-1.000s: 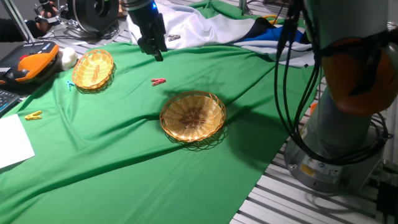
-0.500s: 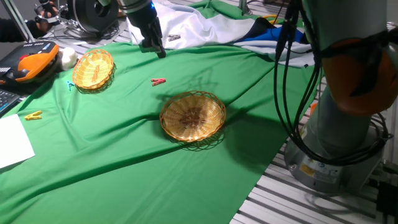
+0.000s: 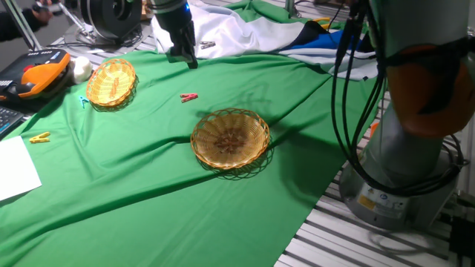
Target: Use a clamp
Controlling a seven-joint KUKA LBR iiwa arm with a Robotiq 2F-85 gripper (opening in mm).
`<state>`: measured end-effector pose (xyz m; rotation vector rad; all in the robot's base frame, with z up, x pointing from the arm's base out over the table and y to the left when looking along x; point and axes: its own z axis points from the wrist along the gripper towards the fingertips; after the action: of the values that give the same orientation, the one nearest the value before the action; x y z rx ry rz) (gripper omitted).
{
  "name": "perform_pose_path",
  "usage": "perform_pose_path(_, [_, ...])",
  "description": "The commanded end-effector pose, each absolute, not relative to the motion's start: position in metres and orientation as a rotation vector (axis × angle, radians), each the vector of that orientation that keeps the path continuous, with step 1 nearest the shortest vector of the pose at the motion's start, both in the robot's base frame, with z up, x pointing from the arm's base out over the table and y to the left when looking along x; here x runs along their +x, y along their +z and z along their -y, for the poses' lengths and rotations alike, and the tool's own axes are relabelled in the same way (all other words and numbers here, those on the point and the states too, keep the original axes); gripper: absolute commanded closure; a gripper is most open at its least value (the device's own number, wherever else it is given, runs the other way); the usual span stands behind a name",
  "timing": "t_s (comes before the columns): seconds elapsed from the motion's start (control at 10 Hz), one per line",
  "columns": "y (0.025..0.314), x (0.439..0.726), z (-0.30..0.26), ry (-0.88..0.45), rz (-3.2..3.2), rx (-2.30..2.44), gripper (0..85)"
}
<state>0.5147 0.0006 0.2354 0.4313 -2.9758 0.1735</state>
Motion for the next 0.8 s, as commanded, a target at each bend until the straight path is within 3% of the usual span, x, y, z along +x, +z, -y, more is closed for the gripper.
perform_pose_path(0.0, [0.2358,0.5148,-0.0006,0.203,3.007,0.385,85.0])
perform_pose_path(0.2, [0.2358,0.5148,-0.0006,0.337,3.014,0.332,85.0])
perform_pose_path(0.7, [0.2358,0.5148,-0.0006,0.287,3.051,0.304,85.0])
